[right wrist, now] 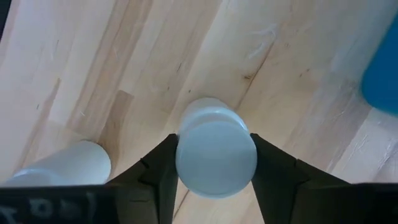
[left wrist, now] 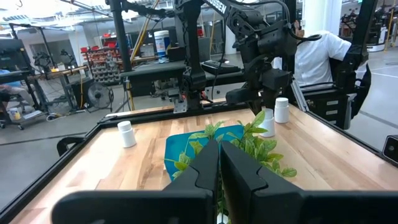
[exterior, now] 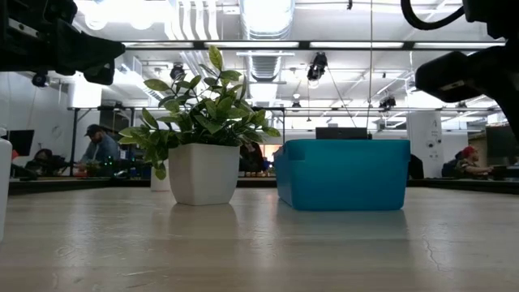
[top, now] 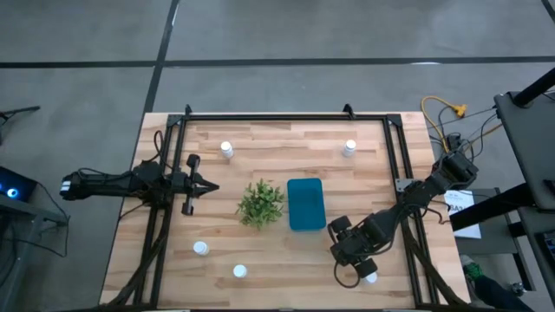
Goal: Pick and place pill bottles into a basket
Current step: Put the white medicine bottle into the blue bin
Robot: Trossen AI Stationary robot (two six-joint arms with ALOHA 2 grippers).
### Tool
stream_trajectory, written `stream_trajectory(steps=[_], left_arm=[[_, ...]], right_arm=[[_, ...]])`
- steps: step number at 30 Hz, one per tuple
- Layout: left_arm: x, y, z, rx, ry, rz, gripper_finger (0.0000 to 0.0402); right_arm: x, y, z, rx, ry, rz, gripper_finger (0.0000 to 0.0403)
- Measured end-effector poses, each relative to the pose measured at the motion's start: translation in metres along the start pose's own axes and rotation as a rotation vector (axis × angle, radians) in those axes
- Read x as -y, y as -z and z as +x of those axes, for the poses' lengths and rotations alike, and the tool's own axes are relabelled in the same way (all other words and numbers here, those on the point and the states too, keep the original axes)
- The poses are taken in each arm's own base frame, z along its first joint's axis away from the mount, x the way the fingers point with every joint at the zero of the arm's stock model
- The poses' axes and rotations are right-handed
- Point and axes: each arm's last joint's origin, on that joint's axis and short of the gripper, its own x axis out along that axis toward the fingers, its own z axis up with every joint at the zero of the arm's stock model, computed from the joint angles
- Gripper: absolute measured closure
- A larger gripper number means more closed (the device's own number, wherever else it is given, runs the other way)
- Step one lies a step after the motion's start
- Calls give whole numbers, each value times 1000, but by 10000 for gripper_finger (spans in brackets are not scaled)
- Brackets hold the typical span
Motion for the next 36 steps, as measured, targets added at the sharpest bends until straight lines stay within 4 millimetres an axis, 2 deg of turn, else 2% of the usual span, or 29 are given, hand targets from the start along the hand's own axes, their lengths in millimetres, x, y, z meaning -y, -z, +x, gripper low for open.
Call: stream_trajectory(steps=[12,22,27,31,36], left_arm=[[0,0,0,0,-2,0,402],[0,0,0,0,-2,0,402],[0,0,0,0,-3,0,402],[0,0,0,0,-3,0,402],[0,0,0,0,-2,0,402]], right_arm=[[20,-6,-6,19,61,25,253],[20,-34,-47,120,58,-52,253],[23,-46,-74,145,148,-96,253],[31,-52,-90,167,201,-104,253],[50,-55,-96,168,232,-109,253]])
